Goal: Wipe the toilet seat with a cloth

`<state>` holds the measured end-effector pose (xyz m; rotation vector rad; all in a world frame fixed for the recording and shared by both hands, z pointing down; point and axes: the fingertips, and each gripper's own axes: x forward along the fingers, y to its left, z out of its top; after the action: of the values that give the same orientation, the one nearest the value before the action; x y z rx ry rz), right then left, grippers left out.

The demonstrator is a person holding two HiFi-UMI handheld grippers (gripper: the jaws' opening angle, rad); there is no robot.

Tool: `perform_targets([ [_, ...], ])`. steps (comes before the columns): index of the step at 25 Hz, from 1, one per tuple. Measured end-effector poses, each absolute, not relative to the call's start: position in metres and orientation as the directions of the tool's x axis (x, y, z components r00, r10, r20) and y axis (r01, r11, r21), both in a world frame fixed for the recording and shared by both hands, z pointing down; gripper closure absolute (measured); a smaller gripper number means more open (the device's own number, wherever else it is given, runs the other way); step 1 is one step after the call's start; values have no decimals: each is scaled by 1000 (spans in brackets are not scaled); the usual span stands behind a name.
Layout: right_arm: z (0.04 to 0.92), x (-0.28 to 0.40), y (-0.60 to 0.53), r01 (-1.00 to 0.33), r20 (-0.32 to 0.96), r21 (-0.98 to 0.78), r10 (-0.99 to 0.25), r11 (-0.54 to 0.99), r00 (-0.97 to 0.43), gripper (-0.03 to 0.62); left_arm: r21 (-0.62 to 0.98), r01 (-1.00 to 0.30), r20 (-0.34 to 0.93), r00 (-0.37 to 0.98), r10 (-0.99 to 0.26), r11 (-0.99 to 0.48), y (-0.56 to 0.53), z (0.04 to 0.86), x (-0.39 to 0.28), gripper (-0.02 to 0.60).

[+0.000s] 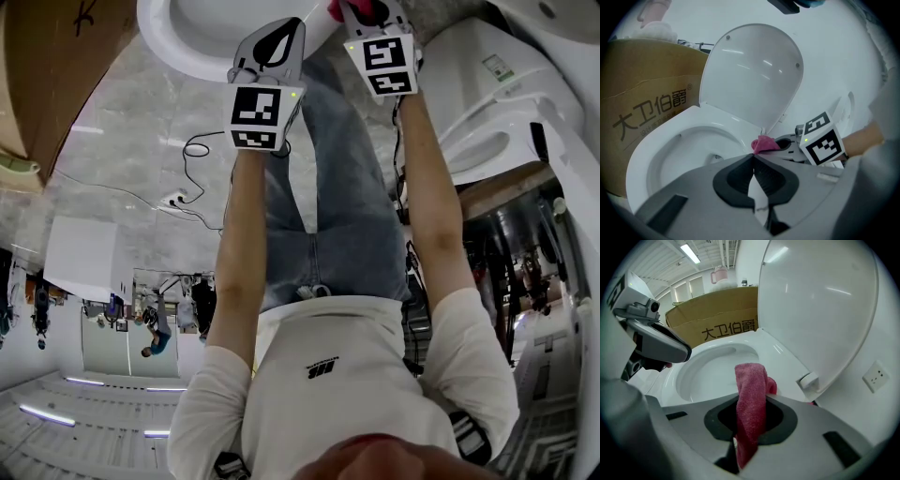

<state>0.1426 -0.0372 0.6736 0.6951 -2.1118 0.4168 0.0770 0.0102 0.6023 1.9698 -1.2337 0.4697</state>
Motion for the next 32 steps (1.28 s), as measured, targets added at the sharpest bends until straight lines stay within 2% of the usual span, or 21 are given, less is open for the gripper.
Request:
perform_targets([
  [21,677,116,32,-668,844,-45,-330,743,-424,548,429,-869,645,485,-591,-245,71,607,32,571],
  [32,678,100,72,-652,852,-60,-302,756,-428,548,429,-870,648,483,-589,-241,96,607,20,571],
])
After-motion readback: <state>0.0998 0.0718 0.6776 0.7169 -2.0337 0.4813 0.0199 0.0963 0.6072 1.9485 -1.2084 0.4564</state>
